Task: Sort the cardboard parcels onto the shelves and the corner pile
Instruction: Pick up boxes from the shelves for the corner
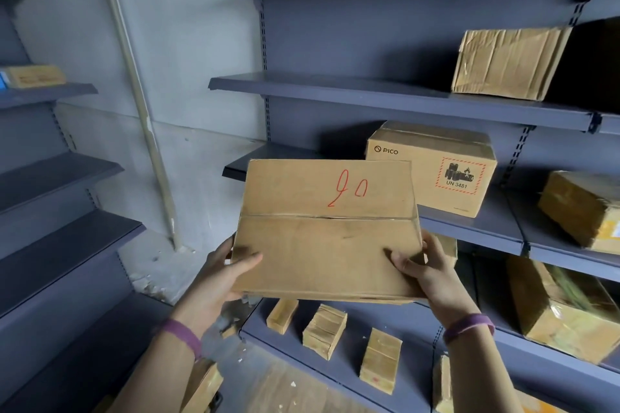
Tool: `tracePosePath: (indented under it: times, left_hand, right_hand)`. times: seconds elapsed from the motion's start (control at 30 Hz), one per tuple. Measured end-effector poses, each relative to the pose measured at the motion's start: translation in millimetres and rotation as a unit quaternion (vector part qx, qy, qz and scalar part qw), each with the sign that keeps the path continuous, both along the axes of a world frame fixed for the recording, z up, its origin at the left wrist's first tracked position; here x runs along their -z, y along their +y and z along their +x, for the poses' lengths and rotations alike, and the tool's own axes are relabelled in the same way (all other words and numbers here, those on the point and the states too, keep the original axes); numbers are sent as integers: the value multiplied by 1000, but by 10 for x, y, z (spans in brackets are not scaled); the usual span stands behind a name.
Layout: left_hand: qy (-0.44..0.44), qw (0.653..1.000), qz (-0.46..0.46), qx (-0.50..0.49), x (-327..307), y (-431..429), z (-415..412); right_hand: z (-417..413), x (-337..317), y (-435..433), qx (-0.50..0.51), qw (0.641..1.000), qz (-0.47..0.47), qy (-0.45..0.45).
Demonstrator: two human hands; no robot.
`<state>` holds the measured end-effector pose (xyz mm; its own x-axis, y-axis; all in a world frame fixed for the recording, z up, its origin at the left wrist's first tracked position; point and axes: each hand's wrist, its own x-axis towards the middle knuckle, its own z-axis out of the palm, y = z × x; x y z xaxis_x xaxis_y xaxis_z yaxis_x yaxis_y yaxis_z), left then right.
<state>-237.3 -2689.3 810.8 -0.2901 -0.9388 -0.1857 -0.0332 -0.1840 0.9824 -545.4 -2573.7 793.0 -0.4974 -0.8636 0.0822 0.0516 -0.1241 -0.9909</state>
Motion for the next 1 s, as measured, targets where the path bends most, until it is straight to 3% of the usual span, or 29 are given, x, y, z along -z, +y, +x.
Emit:
tracePosePath:
  times: [0.23,0.43,0.73,1.0]
  left_hand:
    - [-76,994,-46,-57,-132,-5,-113]
    - [-70,989,-115,-55,-149,29,-194]
    - [-40,992,-103,-62,18,99,-164]
    - [-129,988,-81,-17,-352,47,-48]
  right_hand:
    - [-10,196,84,-27,999,-6,22]
    - [15,199,135,-15,996,-27,81]
    - [77,19,88,45,997,-51,48]
    - [101,8,51,69,993,-74,60]
